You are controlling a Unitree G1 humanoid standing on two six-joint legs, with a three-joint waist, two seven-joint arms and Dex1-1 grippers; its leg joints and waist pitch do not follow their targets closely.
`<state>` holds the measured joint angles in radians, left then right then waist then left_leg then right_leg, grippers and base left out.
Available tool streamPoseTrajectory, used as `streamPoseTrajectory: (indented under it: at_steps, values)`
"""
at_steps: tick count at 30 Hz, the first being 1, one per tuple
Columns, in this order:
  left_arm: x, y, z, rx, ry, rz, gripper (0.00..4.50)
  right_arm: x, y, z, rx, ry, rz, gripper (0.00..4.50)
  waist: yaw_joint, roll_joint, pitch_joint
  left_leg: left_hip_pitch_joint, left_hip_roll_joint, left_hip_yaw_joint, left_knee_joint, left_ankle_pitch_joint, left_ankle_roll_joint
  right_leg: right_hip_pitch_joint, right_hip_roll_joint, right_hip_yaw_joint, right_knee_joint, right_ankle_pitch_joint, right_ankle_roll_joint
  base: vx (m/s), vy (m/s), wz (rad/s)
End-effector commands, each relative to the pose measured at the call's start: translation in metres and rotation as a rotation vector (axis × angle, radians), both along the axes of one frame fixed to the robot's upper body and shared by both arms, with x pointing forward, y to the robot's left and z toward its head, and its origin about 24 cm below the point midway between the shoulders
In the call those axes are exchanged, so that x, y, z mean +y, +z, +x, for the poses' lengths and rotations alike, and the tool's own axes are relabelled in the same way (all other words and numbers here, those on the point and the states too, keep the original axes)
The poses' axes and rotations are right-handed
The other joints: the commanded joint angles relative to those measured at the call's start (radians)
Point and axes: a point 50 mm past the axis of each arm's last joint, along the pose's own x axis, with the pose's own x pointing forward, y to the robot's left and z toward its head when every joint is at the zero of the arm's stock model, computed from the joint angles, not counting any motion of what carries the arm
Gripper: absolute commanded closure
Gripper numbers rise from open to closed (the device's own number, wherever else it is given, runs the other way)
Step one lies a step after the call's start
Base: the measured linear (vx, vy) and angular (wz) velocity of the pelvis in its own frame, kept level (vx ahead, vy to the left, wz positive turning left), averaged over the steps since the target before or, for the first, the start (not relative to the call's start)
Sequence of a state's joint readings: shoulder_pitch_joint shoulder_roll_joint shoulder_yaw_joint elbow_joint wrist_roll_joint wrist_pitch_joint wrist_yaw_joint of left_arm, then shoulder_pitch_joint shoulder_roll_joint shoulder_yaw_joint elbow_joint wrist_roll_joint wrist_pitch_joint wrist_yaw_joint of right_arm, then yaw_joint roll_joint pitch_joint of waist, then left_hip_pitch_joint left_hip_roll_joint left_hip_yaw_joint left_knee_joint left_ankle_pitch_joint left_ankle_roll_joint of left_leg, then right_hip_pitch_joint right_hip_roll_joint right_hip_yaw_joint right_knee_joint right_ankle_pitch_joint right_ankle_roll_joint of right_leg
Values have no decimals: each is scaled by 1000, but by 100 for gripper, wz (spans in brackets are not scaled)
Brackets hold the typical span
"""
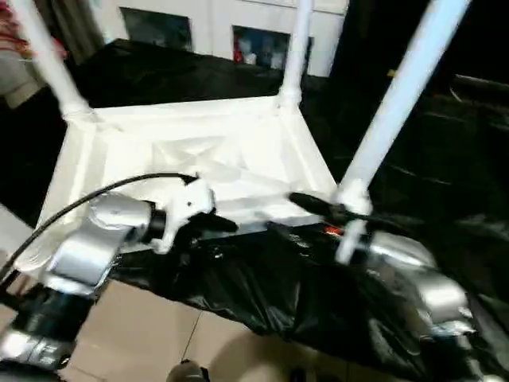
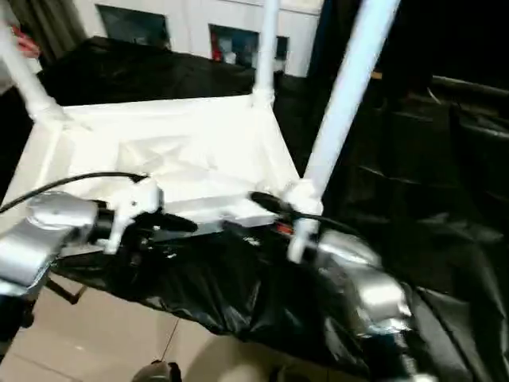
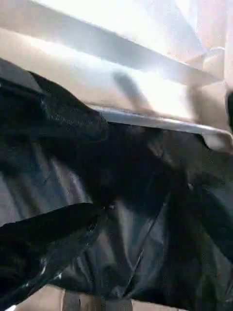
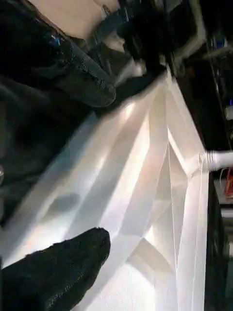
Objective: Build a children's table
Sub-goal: Rotate leg to tighten
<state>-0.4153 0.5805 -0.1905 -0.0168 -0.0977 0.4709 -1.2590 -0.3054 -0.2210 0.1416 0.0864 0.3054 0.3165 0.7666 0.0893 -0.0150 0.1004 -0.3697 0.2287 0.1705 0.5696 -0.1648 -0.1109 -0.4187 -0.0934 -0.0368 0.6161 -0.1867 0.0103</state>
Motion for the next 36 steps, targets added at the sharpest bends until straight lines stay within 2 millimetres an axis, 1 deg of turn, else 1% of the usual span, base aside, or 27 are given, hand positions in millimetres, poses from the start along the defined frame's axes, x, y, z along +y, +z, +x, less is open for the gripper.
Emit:
streamPoseTrajectory:
  at_steps: [1, 2, 3, 4, 5, 6, 7, 8, 10, 11, 12, 13, 14, 15, 16, 17, 18, 20, 23, 25, 27, 28, 29, 31, 32, 34, 36]
  values:
    - [1, 6, -4, 5, 6, -26, 181, 4, -5, 11, 0, -86, -48, 0, -3, 6, -79, 11, -12, 20, -60, -145, 15, 48, -19, 23, -52, -107, -230, 0, 0, 0]
    - [1, 6, -5, 8, 6, -26, 176, 6, -6, 14, 0, -105, -53, 0, -6, 3, -79, 8, -15, 19, -62, -139, 7, 51, -18, 23, -51, -101, -231, 0, 0, 0]
    - [1, 4, -9, 25, 6, -24, 165, 12, -9, 25, 4, -185, -70, 0, -4, 5, -82, 13, -13, 19, -61, -139, -2, 47, -21, 23, -49, -93, -234, 0, 0, 0]
    - [0, 3, -11, 33, 6, -19, 151, 14, -11, 30, 9, -228, -76, 0, -8, 4, -79, 9, -16, 19, -64, -146, -7, 48, -17, 23, -53, -108, -231, 0, 0, 0]
    - [-1, 1, -12, 41, 5, -14, 135, 16, -11, 35, 10, -265, -83, 0, -7, 3, -83, 13, -16, 19, -62, -148, -19, 49, -17, 24, -50, -101, -223, 0, 0, 0]
    - [-3, -3, -14, 55, 13, -3, 130, 18, -12, 42, 15, -340, -85, 0, -7, 0, -84, 11, -17, 19, -62, -142, -19, 52, -16, 24, -50, -88, -220, 0, 0, 0]
    - [-3, -4, -14, 59, 15, 0, 130, 19, -13, 44, 16, -361, -85, 0, -7, 1, -86, 12, -17, 20, -61, -135, -21, 51, -18, 25, -47, -77, -221, 0, 0, 0]
    - [-5, -9, -14, 67, 29, 14, 120, 20, -12, 51, -4, -445, -95, 0, -5, 1, -89, 14, -19, 20, -59, -127, -21, 52, -14, 24, -45, -54, -219, 0, 0, 0]
    - [-6, -11, -14, 68, 36, 21, 96, 20, -12, 53, -21, -485, -102, 0, -5, 3, -90, 12, -21, 21, -58, -94, -26, 53, -11, 24, -41, -8, -216, 0, 0, 0]
    - [-8, -15, -13, 73, 43, 31, 90, 19, -13, 57, -31, -557, -124, 0, -5, -1, -92, 12, -22, 21, -56, -91, -22, 56, -9, 24, -39, 18, -212, 0, 0, 0]
    - [-9, -18, -13, 78, 55, 41, 77, 17, -14, 62, -35, -642, -151, 0, -5, -1, -92, 9, -23, 20, -57, -77, -28, 58, -10, 24, -38, 23, -206, 0, 0, 0]
    - [-10, -20, -13, 82, 65, 45, 67, 15, -16, 64, -33, -690, -168, 0, -6, -1, -94, 9, -25, 20, -56, -72, -33, 58, -10, 23, -36, 24, -203, 0, 0, 0]
    - [-10, -23, -13, 87, 75, 51, 58, 13, -17, 67, -37, -740, -184, 0, -8, -4, -94, 10, -26, 22, -55, -86, -39, 58, -9, 24, -38, 13, -196, 0, 0, 0]
    - [-10, -24, -13, 90, 82, 57, 50, 11, -18, 69, -41, -780, -194, 0, -6, -2, -95, 10, -26, 21, -55, -97, -42, 59, -11, 24, -37, 2, -187, 0, 0, 0]
    - [-10, -27, -13, 94, 87, 70, 50, 8, -18, 71, -52, -829, -210, 0, -7, -1, -93, 9, -26, 22, -55, -102, -43, 56, -9, 25, -38, -3, -183, 0, 0, 0]
    - [-9, -31, -13, 90, 98, 92, 42, 4, -17, 74, -74, -884, -231, 0, -7, -1, -95, 10, -27, 22, -53, -105, -44, 57, -9, 25, -37, 1, -178, 0, 0, 0]
    - [-8, -33, -13, 86, 106, 108, 22, 1, -16, 76, -92, -924, -244, 0, -6, -1, -95, 12, -27, 23, -52, -110, -42, 55, -8, 25, -37, 3, -177, 0, 0, 0]
    - [-5, -38, -9, 70, 146, 135, 7, -6, -13, 80, -132, -997, -254, 0, -6, 0, -95, 10, -27, 23, -52, -121, -43, 55, -7, 25, -36, 1, -171, 0, 0, 0]
    - [-2, -40, -8, 61, 164, 156, 2, -13, -12, 82, -158, -1051, -275, 0, -4, 0, -92, 11, -27, 23, -52, -150, -46, 52, -6, 25, -39, -32, -164, 0, 0, 0]
    - [-1, -40, -7, 54, 174, 162, 2, -16, -12, 83, -160, -1073, -282, 0, -5, -1, -91, 10, -27, 22, -53, -169, -46, 53, -8, 24, -40, -62, -158, 0, 0, 0]
    - [4, -39, -2, 25, 210, 180, 2, -33, -11, 86, -165, -1158, -290, 0, -4, -4, -90, 12, -26, 23, -52, -185, -44, 49, -8, 25, -43, -91, -155, 0, 0, 0]
    - [5, -39, -1, 18, 219, 182, 2, -37, -11, 87, -166, -1171, -293, 0, -2, -3, -91, 14, -26, 23, -51, -190, -44, 47, -9, 25, -44, -96, -155, 0, 0, 0]
    - [6, -39, 0, 11, 231, 183, 2, -42, -11, 87, -169, -1183, -298, 0, -2, -4, -90, 14, -26, 24, -51, -195, -41, 47, -6, 25, -44, -100, -156, 0, 0, 0]
    - [7, -38, 3, -10, 247, 182, 2, -50, -11, 87, -177, -1205, -309, 0, 1, -4, -91, 12, -26, 24, -50, -186, -37, 47, -6, 25, -42, -89, -156, 0, 0, 0]
    - [6, -38, 3, -15, 251, 181, 2, -52, -11, 87, -179, -1208, -310, 0, 1, -5, -91, 9, -26, 23, -49, -175, -36, 49, -5, 24, -41, -78, -157, 0, 0, 0]
    - [6, -35, 9, -44, 282, 167, 2, -63, -11, 87, -189, -1231, -325, 0, 2, -6, -92, 3, -28, 21, -48, -160, -36, 53, -5, 22, -38, -65, -154, 0, 0, 0]
    - [5, -32, 15, -76, 320, 150, 2, -75, -10, 87, -197, -1258, -338, 0, 1, -3, -93, 5, -28, 22, -45, -167, -37, 51, -4, 22, -38, -58, -158, 0, 0, 0]
